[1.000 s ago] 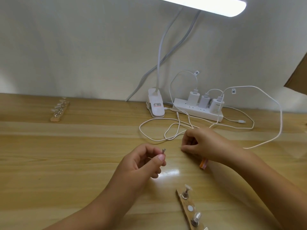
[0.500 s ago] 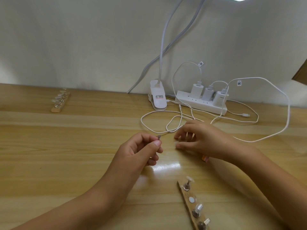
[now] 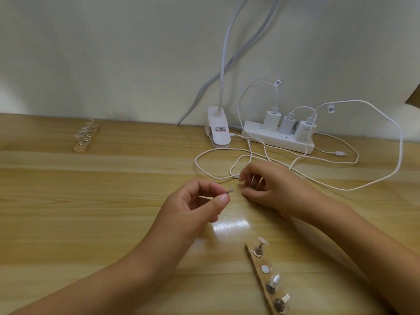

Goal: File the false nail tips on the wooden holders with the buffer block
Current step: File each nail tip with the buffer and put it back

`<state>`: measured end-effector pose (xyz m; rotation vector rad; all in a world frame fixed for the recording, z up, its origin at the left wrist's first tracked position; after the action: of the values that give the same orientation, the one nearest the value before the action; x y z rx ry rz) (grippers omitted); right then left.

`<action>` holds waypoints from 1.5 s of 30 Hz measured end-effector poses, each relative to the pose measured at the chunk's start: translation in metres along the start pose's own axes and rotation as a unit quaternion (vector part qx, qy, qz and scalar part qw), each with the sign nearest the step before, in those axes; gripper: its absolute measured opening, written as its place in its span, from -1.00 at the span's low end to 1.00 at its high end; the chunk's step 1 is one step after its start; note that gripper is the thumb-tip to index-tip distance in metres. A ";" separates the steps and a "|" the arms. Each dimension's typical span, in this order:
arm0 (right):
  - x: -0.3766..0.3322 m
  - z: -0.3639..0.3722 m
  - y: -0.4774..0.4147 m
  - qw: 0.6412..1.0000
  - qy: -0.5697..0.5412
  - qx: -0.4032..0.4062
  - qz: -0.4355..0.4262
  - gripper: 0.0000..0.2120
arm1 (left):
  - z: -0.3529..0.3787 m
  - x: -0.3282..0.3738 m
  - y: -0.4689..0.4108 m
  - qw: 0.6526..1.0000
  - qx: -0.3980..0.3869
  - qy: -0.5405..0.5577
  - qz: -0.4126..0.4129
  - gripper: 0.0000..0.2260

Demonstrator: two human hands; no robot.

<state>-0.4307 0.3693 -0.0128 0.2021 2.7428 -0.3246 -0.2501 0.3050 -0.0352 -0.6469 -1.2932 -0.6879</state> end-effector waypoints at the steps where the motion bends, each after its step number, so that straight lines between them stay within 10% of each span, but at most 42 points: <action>1: 0.002 0.000 0.000 1.000 0.003 -0.006 0.004 -0.78 | 0.000 0.000 0.000 1.000 0.000 -0.001 0.000 -0.94; 34: 0.006 -0.006 0.004 0.986 -0.135 0.000 0.102 -0.90 | 0.001 0.001 0.001 1.000 -0.005 -0.012 -0.010 -0.88; 39: -0.042 -0.027 0.010 0.942 -0.336 -0.015 -0.014 -0.70 | 0.002 0.002 0.001 1.000 -0.010 0.002 -0.002 -0.92; 45: -0.064 -0.031 0.016 0.949 -0.310 -0.042 -0.043 -0.81 | 0.002 0.004 0.002 0.999 -0.019 0.031 -0.003 -0.90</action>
<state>-0.3793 0.3867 0.0359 -0.0421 2.1371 -0.2412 -0.2494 0.3070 -0.0315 -0.6473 -1.2286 -0.7331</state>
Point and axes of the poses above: each hand's wrist, its own y-axis away from the middle knuckle, its own z-axis out of the palm, x = y × z, the point moved 5 cm from there along -y, towards the middle knuckle, and after that the axes turned 5 degrees about -z, right-handed, at the moved point
